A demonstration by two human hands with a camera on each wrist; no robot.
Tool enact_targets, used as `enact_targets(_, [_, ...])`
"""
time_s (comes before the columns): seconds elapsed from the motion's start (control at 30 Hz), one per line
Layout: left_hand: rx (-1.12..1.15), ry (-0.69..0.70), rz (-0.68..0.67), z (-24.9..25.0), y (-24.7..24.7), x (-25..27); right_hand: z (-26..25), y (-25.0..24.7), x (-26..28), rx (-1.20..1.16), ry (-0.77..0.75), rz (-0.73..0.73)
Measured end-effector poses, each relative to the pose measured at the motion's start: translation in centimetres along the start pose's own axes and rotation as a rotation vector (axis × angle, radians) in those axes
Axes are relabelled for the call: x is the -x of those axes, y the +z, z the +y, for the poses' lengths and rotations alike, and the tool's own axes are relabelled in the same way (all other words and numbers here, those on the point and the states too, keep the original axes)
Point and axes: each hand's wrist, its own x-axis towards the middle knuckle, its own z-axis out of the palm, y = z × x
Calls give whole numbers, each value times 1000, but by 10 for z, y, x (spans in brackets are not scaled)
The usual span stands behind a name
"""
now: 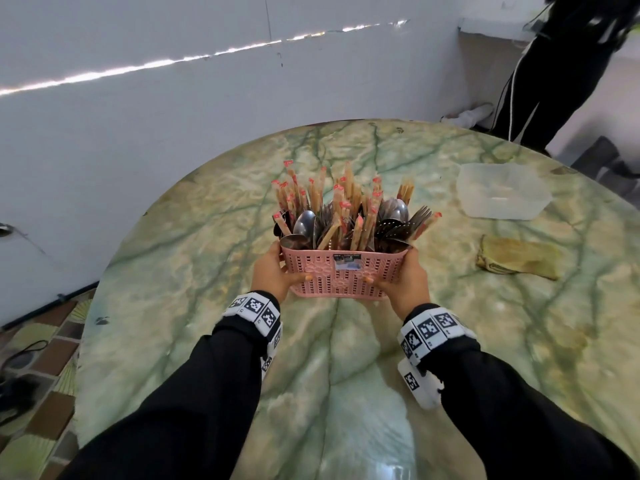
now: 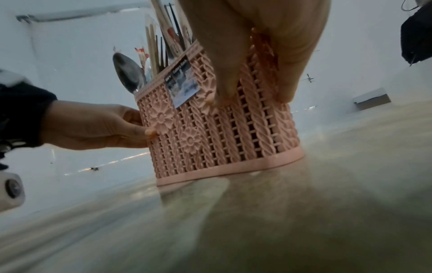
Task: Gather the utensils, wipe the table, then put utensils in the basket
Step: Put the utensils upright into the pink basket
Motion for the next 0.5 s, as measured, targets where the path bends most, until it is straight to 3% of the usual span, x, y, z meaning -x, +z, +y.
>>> enact_targets(0.3, [-61, -15, -28, 6, 14, -77, -3, 8, -65, 84, 29, 14])
enact_targets(0.5, [-88, 3, -10, 7, 21, -101, -7, 8, -89, 150, 40, 0])
